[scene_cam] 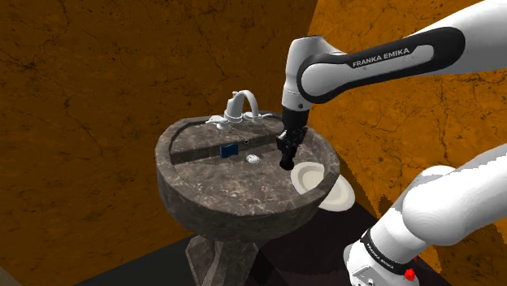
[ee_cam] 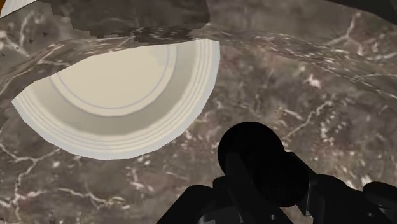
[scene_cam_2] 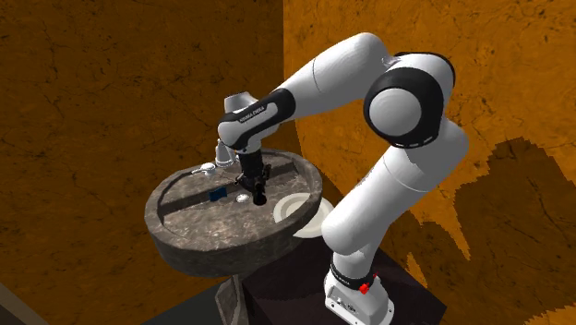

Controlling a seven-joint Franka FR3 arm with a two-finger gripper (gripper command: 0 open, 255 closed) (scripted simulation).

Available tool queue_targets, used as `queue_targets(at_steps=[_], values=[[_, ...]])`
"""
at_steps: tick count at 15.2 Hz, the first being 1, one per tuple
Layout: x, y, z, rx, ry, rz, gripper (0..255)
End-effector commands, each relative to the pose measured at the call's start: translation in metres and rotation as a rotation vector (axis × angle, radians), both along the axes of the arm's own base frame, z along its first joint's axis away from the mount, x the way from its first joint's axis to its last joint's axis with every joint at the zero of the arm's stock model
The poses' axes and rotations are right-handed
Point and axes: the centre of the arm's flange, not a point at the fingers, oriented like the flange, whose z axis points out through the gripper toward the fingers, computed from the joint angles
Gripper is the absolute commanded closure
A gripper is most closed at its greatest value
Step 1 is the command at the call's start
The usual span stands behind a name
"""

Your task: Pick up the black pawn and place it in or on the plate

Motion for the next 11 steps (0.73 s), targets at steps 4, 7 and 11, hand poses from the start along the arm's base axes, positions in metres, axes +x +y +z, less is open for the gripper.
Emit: queue_targets(at_steps=[4,7,11], values=[[-0.039,-0.055,0.001,0.001,0.0,0.001,255],[-0.06,-0.089,0.001,0.001,0.0,0.001,255],[-0.089,-0.133,0.002,0.001,0.0,0.001,255]])
